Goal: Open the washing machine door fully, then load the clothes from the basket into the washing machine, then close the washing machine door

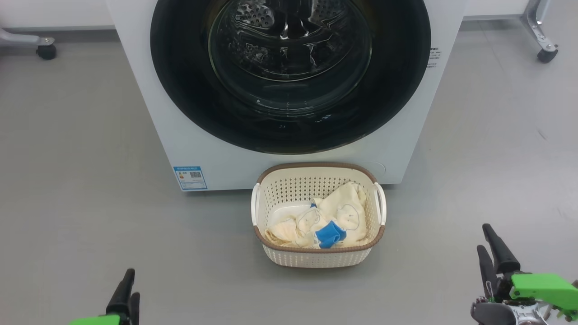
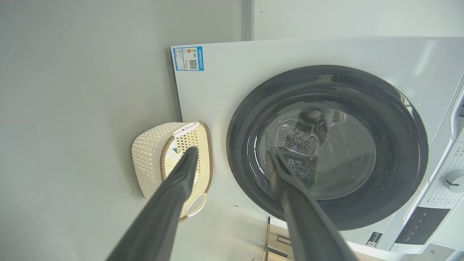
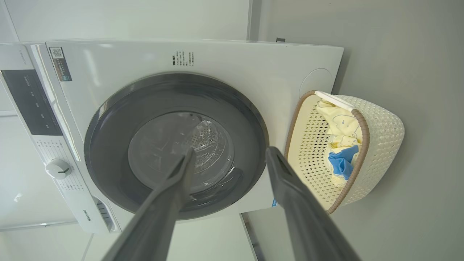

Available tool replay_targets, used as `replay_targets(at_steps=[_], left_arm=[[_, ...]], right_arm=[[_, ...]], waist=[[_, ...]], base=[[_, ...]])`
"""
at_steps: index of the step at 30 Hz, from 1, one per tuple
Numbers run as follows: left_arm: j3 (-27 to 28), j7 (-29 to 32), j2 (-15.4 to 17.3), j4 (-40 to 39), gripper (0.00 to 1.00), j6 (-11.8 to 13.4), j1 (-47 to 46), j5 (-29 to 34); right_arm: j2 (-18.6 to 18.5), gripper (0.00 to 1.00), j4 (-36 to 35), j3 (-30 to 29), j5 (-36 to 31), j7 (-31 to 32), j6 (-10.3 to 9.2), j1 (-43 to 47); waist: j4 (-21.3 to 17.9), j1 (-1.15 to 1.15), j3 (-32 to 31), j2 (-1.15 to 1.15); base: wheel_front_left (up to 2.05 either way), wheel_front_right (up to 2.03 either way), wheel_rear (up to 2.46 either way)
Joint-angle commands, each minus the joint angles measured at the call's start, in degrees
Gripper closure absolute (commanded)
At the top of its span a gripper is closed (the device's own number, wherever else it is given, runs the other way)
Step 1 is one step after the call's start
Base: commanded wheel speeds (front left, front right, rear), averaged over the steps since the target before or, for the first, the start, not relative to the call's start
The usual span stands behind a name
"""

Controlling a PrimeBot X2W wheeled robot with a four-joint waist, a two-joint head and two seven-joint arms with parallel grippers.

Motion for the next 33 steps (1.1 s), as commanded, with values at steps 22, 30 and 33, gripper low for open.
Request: replay_targets(at_steps=[22, 30, 33], left_arm=[[3.91, -3.42, 0.40, -6.30, 0.00, -0.17, -4.51, 8.68], [3.87, -4.63, 0.35, -9.52, 0.00, 0.13, -4.61, 13.96], [3.77, -5.09, 0.34, -10.76, 0.00, 0.31, -4.56, 16.19]], right_arm=[[-0.65, 0.00, -5.46, -0.19, -10.56, -3.79, -0.06, -5.14], [-0.64, 0.00, -7.88, 0.15, -15.79, -5.05, -0.08, -5.63], [-0.64, 0.00, -8.59, 0.47, -17.91, -5.52, -0.08, -5.78]], waist=[[0.41, 0.00, -0.48, 0.00], [0.68, 0.00, -0.78, 0.00], [0.75, 0.00, -0.90, 0.00]], base=[[0.00, 0.00, 0.00], [0.00, 0.00, 0.00], [0.00, 0.00, 0.00]])
